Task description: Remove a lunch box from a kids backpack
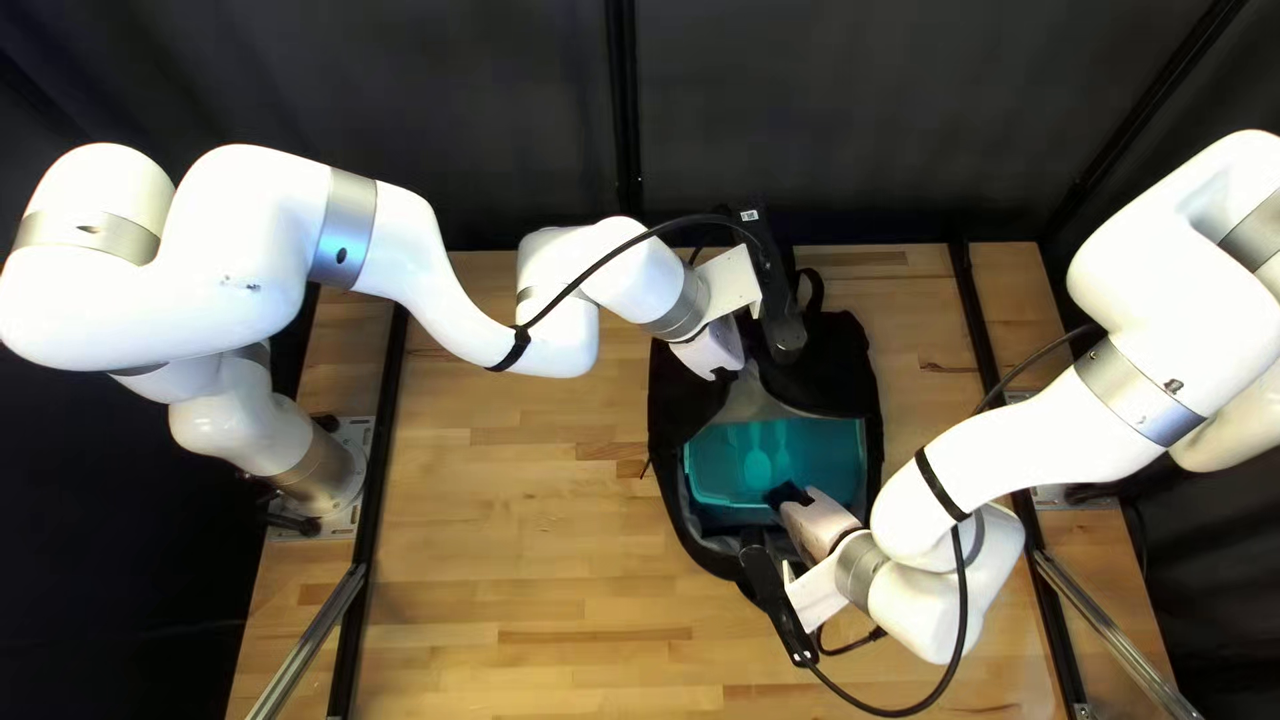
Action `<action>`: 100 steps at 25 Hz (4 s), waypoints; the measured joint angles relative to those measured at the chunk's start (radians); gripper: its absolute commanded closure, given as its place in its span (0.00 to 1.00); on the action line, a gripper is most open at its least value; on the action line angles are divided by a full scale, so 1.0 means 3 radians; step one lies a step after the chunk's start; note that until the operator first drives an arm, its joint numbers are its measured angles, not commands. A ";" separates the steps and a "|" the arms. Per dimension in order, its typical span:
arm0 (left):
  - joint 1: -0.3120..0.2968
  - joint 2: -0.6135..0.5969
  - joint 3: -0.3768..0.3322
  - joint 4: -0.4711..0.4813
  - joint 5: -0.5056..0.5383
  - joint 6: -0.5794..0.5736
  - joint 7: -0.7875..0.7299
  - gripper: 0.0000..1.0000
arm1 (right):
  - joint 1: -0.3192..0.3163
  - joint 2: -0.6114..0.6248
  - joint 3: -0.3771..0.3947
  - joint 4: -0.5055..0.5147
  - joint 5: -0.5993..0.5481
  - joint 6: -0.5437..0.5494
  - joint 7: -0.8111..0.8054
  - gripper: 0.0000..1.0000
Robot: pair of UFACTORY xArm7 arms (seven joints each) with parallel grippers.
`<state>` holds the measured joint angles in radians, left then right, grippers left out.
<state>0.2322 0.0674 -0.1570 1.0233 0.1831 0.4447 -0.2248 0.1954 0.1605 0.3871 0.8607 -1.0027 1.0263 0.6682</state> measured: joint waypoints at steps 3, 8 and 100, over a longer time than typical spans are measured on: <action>-0.0003 0.0005 0.0000 0.0018 0.0012 0.0013 -0.0011 1.00 | -0.0012 -0.0065 0.0007 0.0004 0.0084 -0.0001 -0.0117 1.00; -0.0010 0.0018 -0.0002 0.0033 0.0029 0.0013 -0.0032 1.00 | -0.0029 -0.0198 0.0017 0.0051 0.0256 0.0053 -0.0406 1.00; -0.0261 -0.2488 -0.0524 -0.2101 -0.0459 0.0968 -0.0451 1.00 | 0.0060 -0.2318 -0.0420 -0.1536 -0.0098 0.0467 -0.1516 1.00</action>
<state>0.1540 -0.6790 -0.3143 0.3930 0.0453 0.7352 -0.3600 0.2133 -0.5348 0.2611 0.3999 -1.0321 1.1665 0.2134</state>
